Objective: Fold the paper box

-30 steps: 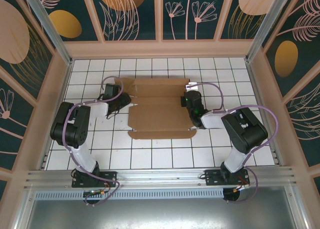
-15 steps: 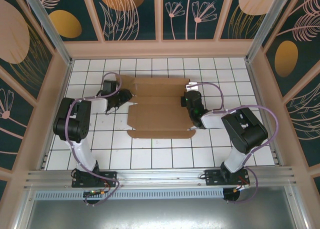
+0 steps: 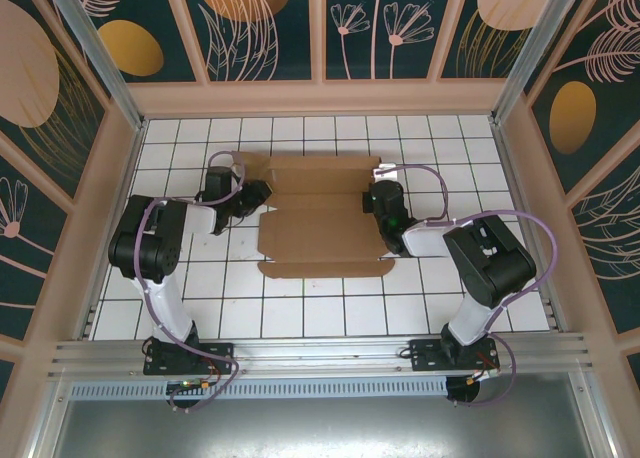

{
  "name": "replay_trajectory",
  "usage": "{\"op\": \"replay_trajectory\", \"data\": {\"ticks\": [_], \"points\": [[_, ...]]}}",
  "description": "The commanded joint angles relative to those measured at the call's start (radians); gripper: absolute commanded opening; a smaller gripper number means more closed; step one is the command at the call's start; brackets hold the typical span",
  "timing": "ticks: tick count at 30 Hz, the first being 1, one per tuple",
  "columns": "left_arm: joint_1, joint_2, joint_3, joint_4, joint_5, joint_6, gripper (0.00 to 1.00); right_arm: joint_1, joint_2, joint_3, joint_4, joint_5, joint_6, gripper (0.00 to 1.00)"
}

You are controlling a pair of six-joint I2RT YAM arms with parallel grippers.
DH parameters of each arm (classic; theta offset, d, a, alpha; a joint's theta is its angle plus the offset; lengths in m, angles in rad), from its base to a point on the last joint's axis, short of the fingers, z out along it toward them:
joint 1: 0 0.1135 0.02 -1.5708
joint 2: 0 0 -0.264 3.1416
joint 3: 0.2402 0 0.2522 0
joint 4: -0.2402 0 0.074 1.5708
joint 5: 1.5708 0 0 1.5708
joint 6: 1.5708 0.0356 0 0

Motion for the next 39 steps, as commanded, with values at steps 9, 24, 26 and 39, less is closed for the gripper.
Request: {"op": "replay_trajectory", "data": {"ticks": [9,24,26,39], "points": [[-0.063,-0.015,-0.016,0.092,0.096,-0.033,0.38,0.007,0.053,0.022,-0.115,-0.044,0.023,0.00],[-0.019,-0.428,-0.091,-0.258,-0.189,0.160,0.35,-0.056,0.012,0.019,-0.175,-0.059,0.025,0.00],[0.015,-0.544,-0.109,-0.338,-0.329,0.173,0.29,-0.056,0.021,0.024,-0.177,-0.055,0.028,0.00],[0.167,-0.411,-0.057,-0.291,-0.398,0.238,0.29,-0.064,0.022,0.024,-0.180,-0.091,0.024,0.00]]}}
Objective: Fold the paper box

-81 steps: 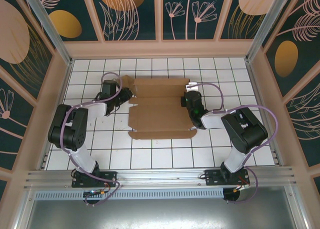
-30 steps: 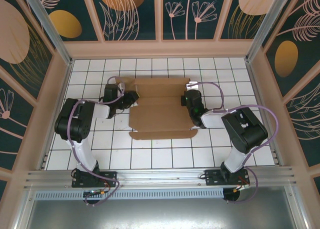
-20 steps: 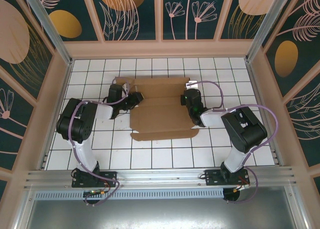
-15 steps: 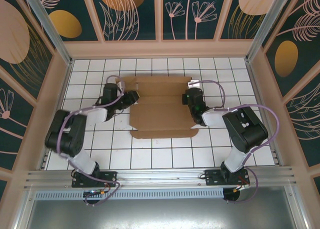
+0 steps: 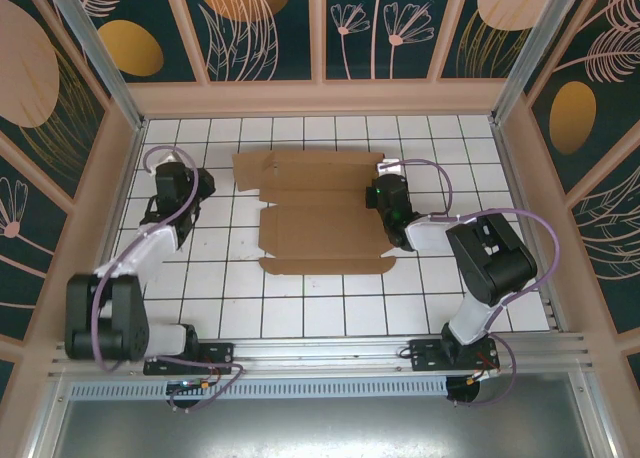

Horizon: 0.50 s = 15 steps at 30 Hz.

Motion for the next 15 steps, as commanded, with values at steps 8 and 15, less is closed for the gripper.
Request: {"op": "replay_trajectory", "data": {"ticks": [8,15], "points": [[0.004,0.278,0.178,0.062,0.280,0.140,0.36,-0.011,0.035,0.006,-0.147,-0.060,0.008,0.00],[-0.004,0.255,0.075,0.251,0.428,0.155,0.33,-0.013,0.043,0.018,-0.152,-0.087,0.002,0.00]]}}
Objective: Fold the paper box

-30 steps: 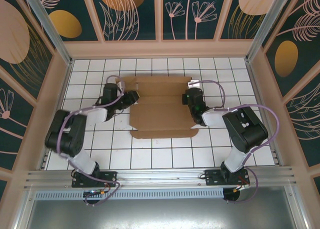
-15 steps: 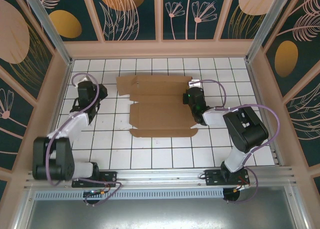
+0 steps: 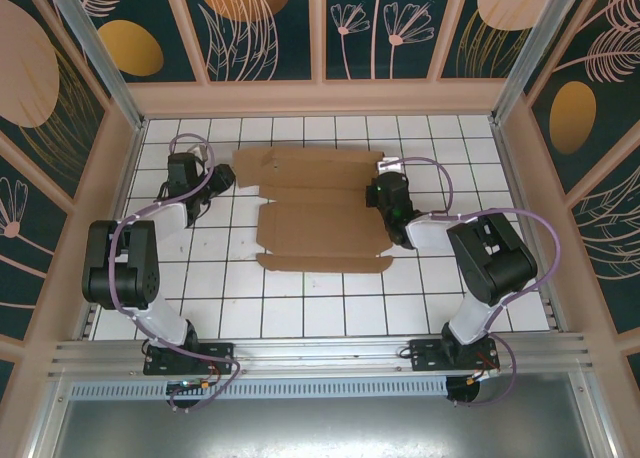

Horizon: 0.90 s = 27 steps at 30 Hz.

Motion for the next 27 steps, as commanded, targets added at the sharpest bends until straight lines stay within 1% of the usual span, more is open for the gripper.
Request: {"op": "replay_trajectory", "data": {"ticks": [1,4,9,17,21,24,27], "points": [[-0.016,-0.016,-0.041,0.115,0.123,0.039,0.33,-0.003,0.045,0.008,-0.135,-0.061,0.002,0.00],[-0.044,-0.013,-0.039,0.106,0.141,0.064,0.31,-0.003,0.051,0.017,-0.138,-0.071,-0.002,0.00],[-0.096,-0.021,-0.045,0.073,0.135,0.099,0.31,-0.002,0.068,0.034,-0.156,-0.083,-0.008,0.00],[-0.133,-0.080,-0.087,0.075,0.163,0.086,0.32,-0.009,0.082,0.038,-0.154,-0.092,-0.006,0.00],[-0.160,-0.052,-0.082,0.073,0.194,0.083,0.31,-0.009,0.085,0.041,-0.147,-0.124,-0.006,0.00],[-0.186,-0.043,-0.081,0.094,0.245,0.067,0.28,-0.010,0.095,0.044,-0.151,-0.124,-0.006,0.00],[-0.198,-0.072,-0.104,0.157,0.281,0.029,0.27,-0.009,0.108,0.050,-0.155,-0.120,-0.003,0.00]]}}
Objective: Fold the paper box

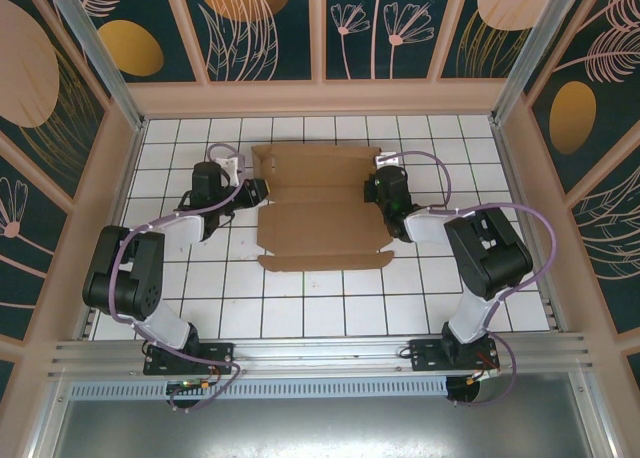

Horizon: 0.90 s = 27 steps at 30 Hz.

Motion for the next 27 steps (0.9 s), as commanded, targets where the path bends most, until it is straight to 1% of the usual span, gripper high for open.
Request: {"op": "replay_trajectory", "data": {"ticks": [1,5,8,11,15,19,22,24,27], "points": [[-0.021,-0.033,-0.029,0.102,0.089,-0.037,0.27,0.005,0.069,-0.012,-0.132,-0.077,0.000,0.00],[-0.021,-0.072,-0.042,0.162,0.114,-0.074,0.27,0.007,0.083,-0.010,-0.131,-0.080,0.006,0.00],[-0.027,-0.038,-0.037,0.199,0.138,-0.112,0.27,0.010,0.087,-0.006,-0.131,-0.088,0.006,0.00],[-0.057,0.002,-0.034,0.222,0.131,-0.122,0.27,0.013,0.085,-0.002,-0.135,-0.095,0.006,0.00],[-0.127,0.067,0.008,0.180,0.091,-0.073,0.28,0.013,0.081,-0.006,-0.138,-0.095,0.009,0.00],[-0.168,0.121,0.048,0.153,0.058,-0.042,0.28,0.013,0.080,-0.011,-0.147,-0.084,0.012,0.00],[-0.173,0.106,0.044,0.129,-0.001,-0.012,0.28,0.015,0.075,-0.012,-0.158,-0.069,0.017,0.00],[-0.173,0.102,0.035,0.101,-0.018,0.008,0.28,0.019,0.071,-0.014,-0.165,-0.055,0.018,0.00],[-0.172,0.027,-0.010,0.076,-0.064,-0.003,0.31,0.032,0.060,-0.034,-0.139,-0.006,0.003,0.00]]}}
